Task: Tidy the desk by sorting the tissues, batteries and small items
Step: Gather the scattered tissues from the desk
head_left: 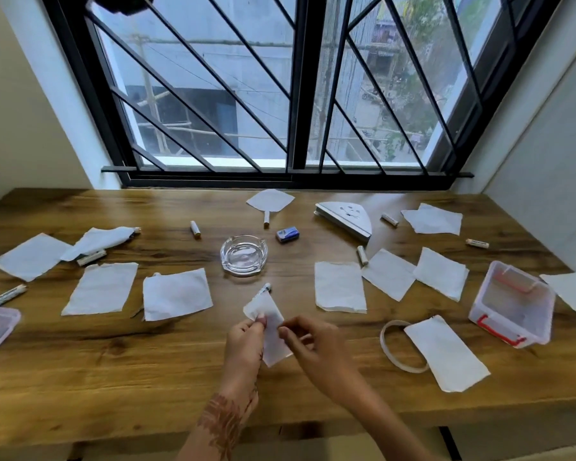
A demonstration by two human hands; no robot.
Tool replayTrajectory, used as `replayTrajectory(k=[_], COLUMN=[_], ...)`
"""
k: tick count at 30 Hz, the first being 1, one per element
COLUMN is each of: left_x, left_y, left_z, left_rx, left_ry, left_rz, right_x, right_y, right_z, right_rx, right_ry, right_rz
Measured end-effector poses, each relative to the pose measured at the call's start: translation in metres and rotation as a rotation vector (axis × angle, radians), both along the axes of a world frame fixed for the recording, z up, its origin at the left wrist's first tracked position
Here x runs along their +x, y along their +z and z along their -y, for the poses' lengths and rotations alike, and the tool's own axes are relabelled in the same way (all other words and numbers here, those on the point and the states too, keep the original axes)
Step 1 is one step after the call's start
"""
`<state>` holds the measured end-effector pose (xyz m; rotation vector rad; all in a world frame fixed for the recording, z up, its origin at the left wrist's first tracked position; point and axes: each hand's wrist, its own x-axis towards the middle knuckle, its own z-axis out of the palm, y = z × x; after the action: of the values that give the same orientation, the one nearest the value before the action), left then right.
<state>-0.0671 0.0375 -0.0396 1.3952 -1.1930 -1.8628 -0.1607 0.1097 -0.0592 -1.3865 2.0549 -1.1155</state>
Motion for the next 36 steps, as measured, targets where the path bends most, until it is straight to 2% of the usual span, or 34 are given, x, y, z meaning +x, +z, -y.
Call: replayTrajectory(k=[8, 16, 18, 22, 24, 27, 32, 36], left_x=[-0.038, -0.063, -0.070, -0.085, -0.093, -0.106, -0.114, -0.118], left_y=[-0.010, -0.003, 0.001, 0.005, 0.005, 0.001, -0.002, 0.004], left_z=[0.020, 0.018, 0.016, 0.014, 0.011, 0.005, -0.002, 0.005], left_rx=[-0.006, 0.000, 0.002, 0.015, 0.058, 0.103, 0.107, 0.147], left_ry=[0.069, 0.137, 0.148, 0.180, 0.192, 0.178, 0.038, -0.102], left_rz=[0.017, -0.003, -0.007, -0.027, -0.075, -0.139, -0.158, -0.203], right_x=[-0.121, -0.150, -0.155, -0.162, -0.162, -0.155, -0.135, -0.124], right_y=[-0.030, -0.044, -0.042, -0.021, -0.006, 0.014, 0.022, 0.023], right_z=[-0.011, -0.007, -0.005, 0.000, 0.001, 0.001, 0.005, 0.004], right_rx=[0.156, 0.199, 0.197, 0.092, 0.032, -0.067, -0.120, -0.084], right_ry=[-0.124, -0.041, -0.073, -0.246, -0.268, -0.200, -0.050, 0.082], right_rz=[-0.419, -0.552, -0.447, 0.016, 0.187, 0.264, -0.041, -0.291])
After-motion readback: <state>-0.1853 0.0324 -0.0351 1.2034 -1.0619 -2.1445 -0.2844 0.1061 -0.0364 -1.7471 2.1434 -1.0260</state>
